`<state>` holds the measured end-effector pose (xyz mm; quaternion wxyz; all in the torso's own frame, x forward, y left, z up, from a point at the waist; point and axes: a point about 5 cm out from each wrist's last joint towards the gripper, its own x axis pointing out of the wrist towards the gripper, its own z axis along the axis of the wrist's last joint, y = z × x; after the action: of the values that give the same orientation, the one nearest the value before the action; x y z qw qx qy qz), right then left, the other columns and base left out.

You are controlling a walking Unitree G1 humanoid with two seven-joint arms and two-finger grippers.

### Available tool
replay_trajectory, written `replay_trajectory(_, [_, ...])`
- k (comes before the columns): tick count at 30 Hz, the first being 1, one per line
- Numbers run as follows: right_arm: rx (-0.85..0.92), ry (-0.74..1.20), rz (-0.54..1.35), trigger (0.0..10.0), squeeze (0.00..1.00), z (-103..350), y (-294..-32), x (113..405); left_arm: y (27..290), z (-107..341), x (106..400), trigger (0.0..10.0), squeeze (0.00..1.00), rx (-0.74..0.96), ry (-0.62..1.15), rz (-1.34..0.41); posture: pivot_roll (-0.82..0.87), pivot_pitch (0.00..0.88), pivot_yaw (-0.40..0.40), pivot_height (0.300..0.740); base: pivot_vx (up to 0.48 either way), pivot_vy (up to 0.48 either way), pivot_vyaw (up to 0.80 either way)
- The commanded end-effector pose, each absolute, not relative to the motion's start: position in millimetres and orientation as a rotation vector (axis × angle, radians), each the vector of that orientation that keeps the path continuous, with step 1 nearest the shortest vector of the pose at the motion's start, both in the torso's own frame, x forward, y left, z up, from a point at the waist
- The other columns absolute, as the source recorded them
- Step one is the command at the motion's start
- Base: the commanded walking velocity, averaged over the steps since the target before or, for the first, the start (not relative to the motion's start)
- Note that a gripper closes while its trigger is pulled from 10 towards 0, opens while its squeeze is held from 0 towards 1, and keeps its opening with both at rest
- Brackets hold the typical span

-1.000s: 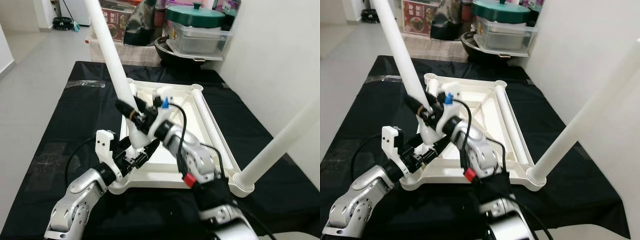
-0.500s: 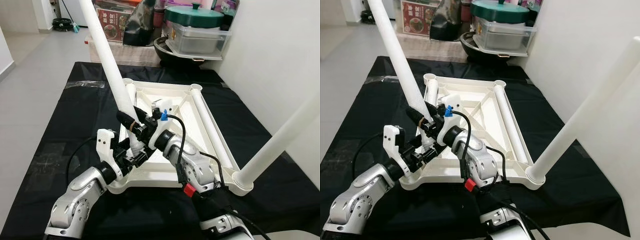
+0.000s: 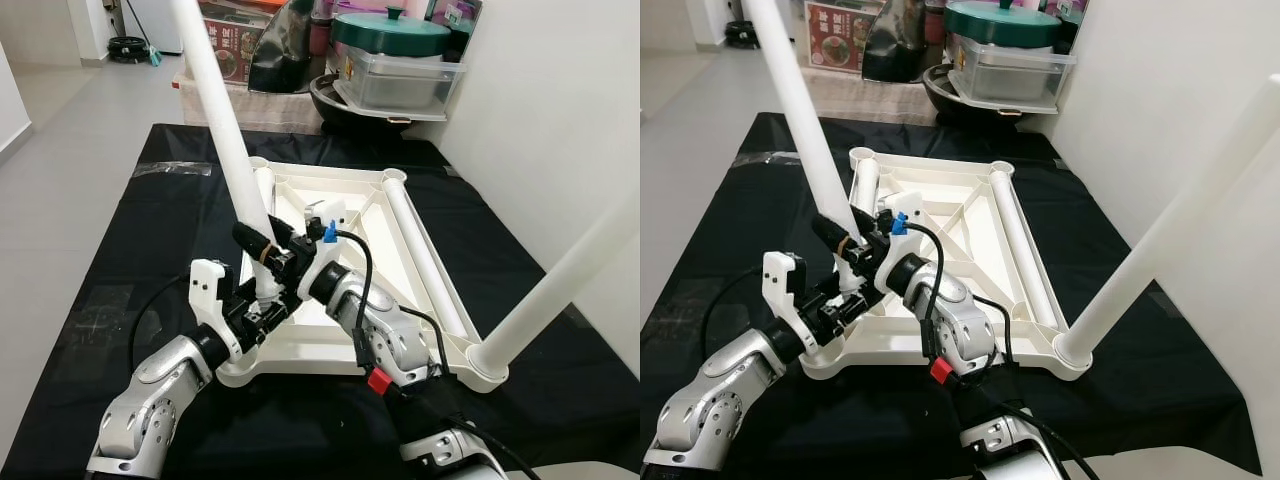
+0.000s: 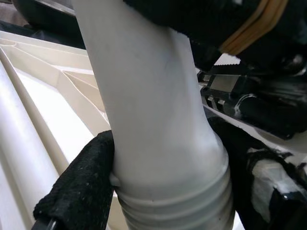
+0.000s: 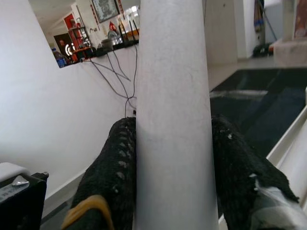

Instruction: Building children table

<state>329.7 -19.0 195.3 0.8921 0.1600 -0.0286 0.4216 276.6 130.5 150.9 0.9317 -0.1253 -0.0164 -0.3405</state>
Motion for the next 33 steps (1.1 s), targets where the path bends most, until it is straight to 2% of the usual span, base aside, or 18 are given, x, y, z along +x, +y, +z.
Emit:
replay_trajectory(1, [0.369,-0.017,0.869,10.0,0.0,194.2,-14.2,330.8,127.1,154.8,274.6,0.0,0.0,-0.217,-0.066,-0.727,0.05,0.0,-0.129,0.74,0.0,0.0,0.0])
replay_trajectory(2, [0.369,-0.017,0.869,10.0,0.0,194.2,-14.2,330.8,127.1,154.8,274.6,0.0,0.0,-0.217,-0.066,-0.727,0.05,0.0,-0.129,0.74,0.0,0.0,0.0])
replay_trajectory(3, [0.355,0.005,0.914,10.0,1.0,195.3,-14.7,329.1,128.8,153.9,273.6,0.0,0.0,-0.19,-0.061,-0.73,0.05,0.0,-0.129,0.74,0.0,0.0,0.0])
replay_trajectory(11, [0.346,0.063,0.986,10.0,1.0,202.2,-22.0,329.5,132.7,150.9,262.2,0.0,0.0,-0.057,-0.028,-0.798,0.05,0.0,-0.131,0.74,0.0,0.0,0.0])
replay_trajectory(16, [0.456,0.132,0.92,10.0,1.0,210.7,-29.5,342.6,135.1,148.7,250.4,0.0,0.0,0.027,-0.002,-0.867,0.06,0.0,-0.133,0.74,0.0,0.0,0.0])
replay_trajectory(17, [0.521,0.179,0.906,10.0,1.0,214.1,-31.9,347.9,136.3,147.6,247.1,0.0,0.0,0.054,0.007,-0.887,0.06,0.0,-0.133,0.74,0.0,0.0,0.0])
replay_trajectory(21, [0.555,0.203,0.895,10.0,1.0,218.1,-33.9,352.4,136.8,146.7,244.6,0.0,0.0,0.071,0.015,-0.904,0.06,0.0,-0.135,0.74,0.0,0.0,0.0])
replay_trajectory(22, [0.58,0.239,0.901,10.0,0.78,220.1,-34.6,354.7,136.9,146.4,243.4,0.0,0.0,0.088,0.016,-0.916,0.06,0.0,-0.138,0.74,0.0,0.0,0.0])
replay_trajectory(23, [0.58,0.239,0.901,10.0,0.78,220.1,-34.6,354.7,136.9,146.4,243.4,0.0,0.0,0.088,0.016,-0.916,0.06,0.0,-0.138,0.74,0.0,0.0,0.0])
replay_trajectory(24, [0.617,0.29,0.916,10.0,0.0,219.8,-33.5,354.5,136.3,147.3,243.2,0.0,0.0,0.099,0.012,-0.923,0.07,0.0,-0.139,0.74,0.0,0.0,0.0])
replay_trajectory(33, [0.612,0.438,0.931,10.0,0.0,201.0,-29.9,346.3,132.8,149.9,243.0,0.0,0.0,0.139,0.0,-0.952,0.06,0.0,-0.139,0.74,0.0,0.0,0.0])
